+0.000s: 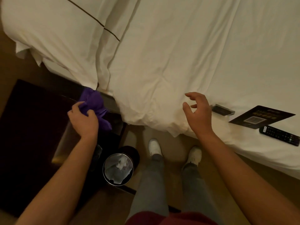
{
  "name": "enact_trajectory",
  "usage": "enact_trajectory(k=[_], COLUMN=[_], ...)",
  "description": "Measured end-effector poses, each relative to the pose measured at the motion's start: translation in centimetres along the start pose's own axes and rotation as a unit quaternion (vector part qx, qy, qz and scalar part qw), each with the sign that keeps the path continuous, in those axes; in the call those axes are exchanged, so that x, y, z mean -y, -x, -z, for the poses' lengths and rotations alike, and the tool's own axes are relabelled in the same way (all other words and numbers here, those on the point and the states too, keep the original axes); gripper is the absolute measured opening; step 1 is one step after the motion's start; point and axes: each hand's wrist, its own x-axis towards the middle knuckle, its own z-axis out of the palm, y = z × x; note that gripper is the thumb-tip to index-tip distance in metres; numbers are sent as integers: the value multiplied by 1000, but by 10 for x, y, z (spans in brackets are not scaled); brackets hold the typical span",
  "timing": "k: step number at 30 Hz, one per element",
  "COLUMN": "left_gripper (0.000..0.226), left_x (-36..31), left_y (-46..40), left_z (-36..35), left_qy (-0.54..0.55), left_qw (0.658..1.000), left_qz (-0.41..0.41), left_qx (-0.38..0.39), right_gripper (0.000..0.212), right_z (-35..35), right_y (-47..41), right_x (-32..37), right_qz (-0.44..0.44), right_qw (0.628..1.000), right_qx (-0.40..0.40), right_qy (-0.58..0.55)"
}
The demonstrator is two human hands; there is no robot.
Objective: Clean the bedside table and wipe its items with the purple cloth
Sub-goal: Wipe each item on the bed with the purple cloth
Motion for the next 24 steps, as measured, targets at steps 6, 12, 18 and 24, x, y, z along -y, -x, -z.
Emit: enact_trajectory(k=[6, 12, 18, 24], left_gripper=[43, 38, 42, 37], left_x=[-88, -143, -174, -193], left_y=[80, 150, 209, 234], left_z=[-4, -26, -50, -68], left_qy=[261, 389, 410, 377], left_qw=[958, 871, 769, 691], left_qz=[9, 92, 203, 241], left_qx=[116, 284, 447, 567], right_gripper=[21, 52, 62, 73], right_z=[15, 39, 60, 102], right_y=[-9, -7, 17, 21], right_x=[9, 0, -20, -34], right_qz=[-64, -276, -329, -342], right_qw=[994, 905, 810, 839], right_qx=[32, 221, 245, 89], right_qy=[-77, -235, -419, -413])
